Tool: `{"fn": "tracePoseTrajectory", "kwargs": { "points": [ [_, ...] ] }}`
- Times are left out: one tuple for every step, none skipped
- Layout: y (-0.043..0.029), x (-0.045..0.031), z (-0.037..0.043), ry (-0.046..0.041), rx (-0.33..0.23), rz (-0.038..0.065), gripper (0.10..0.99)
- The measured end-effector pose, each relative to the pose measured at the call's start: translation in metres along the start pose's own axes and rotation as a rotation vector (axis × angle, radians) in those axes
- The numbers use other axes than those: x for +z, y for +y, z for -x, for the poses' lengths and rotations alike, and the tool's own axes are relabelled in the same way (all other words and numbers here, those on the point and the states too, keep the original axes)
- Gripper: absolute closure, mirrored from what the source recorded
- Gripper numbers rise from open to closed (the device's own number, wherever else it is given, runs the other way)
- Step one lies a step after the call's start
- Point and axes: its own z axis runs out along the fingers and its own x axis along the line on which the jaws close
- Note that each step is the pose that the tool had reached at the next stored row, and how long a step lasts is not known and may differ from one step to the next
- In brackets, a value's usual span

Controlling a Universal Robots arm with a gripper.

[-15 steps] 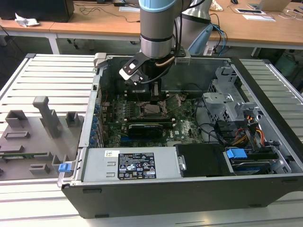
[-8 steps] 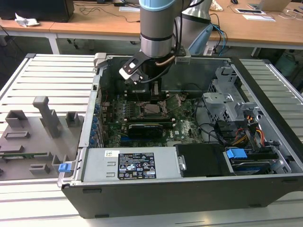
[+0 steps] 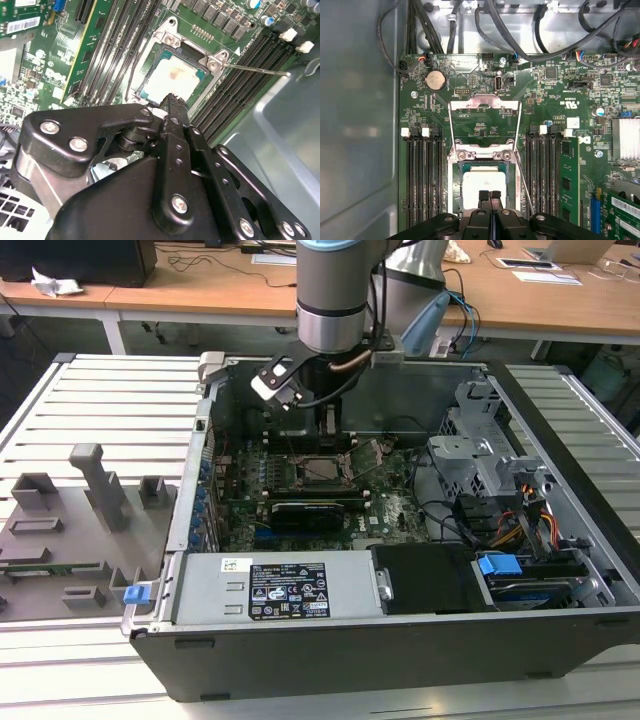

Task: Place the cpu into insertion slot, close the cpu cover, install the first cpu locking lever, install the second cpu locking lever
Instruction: 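Close the cpu cover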

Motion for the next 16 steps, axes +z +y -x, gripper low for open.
{"fn": "tracePoseTrajectory", "kwargs": {
  "points": [
    [0.0002,-0.0046,0.0000,-0.0002,0.000,0.000,0.980],
    [0.0003,-0.0066,-0.0001,-0.0003,0.000,0.000,0.980],
    [0.0004,-0.0079,-0.0001,-0.0003,0.000,0.000,0.980],
    [0.0005,-0.0096,-0.0001,-0.0002,0.000,0.000,0.980],
    [0.0006,-0.0114,-0.0001,-0.0002,0.000,0.000,0.980],
    [0.0006,-0.0128,-0.0002,-0.0002,0.000,0.000,0.980],
    [0.0007,-0.0132,-0.0002,-0.0002,0.000,0.000,0.980],
    [0.0007,-0.0134,-0.0001,0.0000,0.000,0.000,0.980],
    [0.0007,-0.0135,0.0007,-0.0003,0.000,0.000,0.980],
    [0.0007,-0.0135,0.0039,-0.0001,0.000,0.000,0.980],
    [0.0007,-0.0135,0.0050,-0.0002,0.000,0.000,0.980],
    [0.0007,-0.0136,0.0056,-0.0002,0.000,0.000,0.980],
    [0.0014,-0.0135,0.0058,-0.0001,0.000,0.000,0.980],
    [0.0031,-0.0134,0.0058,-0.0002,0.000,0.000,0.980],
    [0.0064,-0.0133,0.0059,-0.0002,0.000,0.000,0.980],
    [0.0104,-0.0131,0.0058,-0.0003,0.000,0.000,0.980]
  ]
}}
